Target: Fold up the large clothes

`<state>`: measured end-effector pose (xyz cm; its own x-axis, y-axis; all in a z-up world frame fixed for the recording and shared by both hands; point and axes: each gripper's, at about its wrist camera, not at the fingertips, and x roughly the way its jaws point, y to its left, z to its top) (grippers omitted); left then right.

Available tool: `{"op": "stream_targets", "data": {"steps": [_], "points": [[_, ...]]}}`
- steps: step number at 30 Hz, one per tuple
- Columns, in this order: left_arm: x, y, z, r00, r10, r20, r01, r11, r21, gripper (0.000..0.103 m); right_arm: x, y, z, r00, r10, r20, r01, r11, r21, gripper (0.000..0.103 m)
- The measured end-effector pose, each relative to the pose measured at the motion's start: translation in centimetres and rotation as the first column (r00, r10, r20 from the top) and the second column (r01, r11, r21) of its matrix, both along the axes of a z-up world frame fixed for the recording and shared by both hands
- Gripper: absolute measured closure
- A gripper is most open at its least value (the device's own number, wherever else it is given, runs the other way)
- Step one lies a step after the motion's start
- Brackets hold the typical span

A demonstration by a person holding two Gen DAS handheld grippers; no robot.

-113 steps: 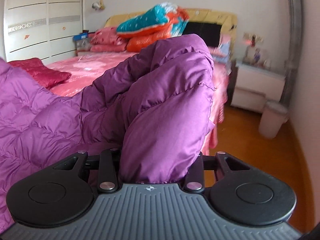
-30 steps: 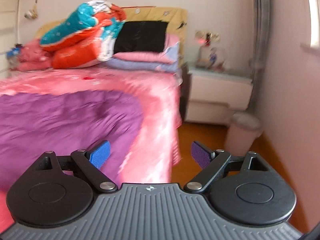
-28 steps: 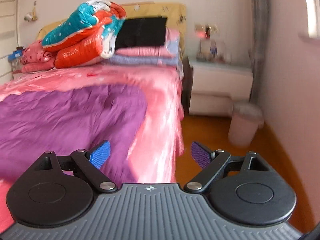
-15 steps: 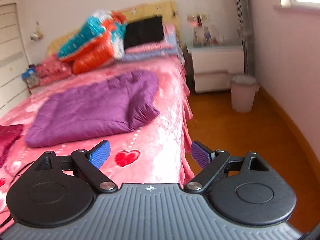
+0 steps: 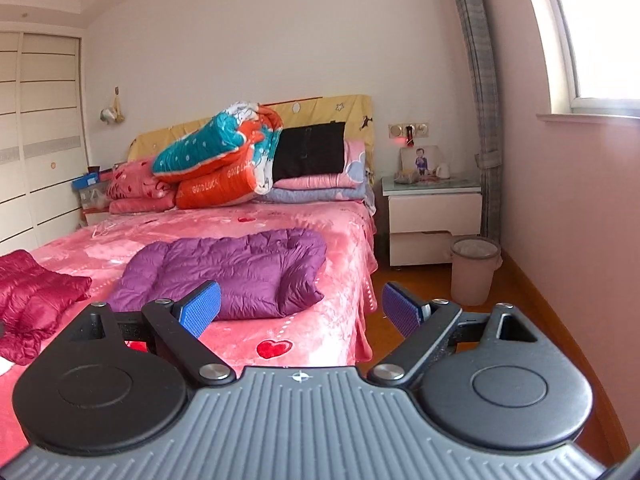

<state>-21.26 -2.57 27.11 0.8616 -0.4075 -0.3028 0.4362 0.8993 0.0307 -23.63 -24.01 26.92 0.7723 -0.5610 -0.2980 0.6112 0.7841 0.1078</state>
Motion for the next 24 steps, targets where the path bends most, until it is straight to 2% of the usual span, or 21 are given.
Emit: {"op": "stream_targets", "data": {"steps": [6,13,24], "points": [[-2.0,0.8,1.4,0.999,0.030,0.041,-0.030,0.999,-0.014,0.001,-2.6,2.4,2.0,0.999,0.007,0.036,-0.006,1.000,-0.019,0.000],[-3.0,1.6,1.8,0.995,0.095,0.040,-0.095,0.995,-0.014,0.001,-4.3,5.6,3.9,0.996,0.065,0.055,-0.061,0.996,-0.066,0.000],[-3.6,2.2,1.2,0.991,0.130,0.029,-0.130,0.991,-0.005,0.001,-4.6,8.2,3.3,0.996,0.085,0.024,-0.083,0.992,-0.096,0.000]]}}
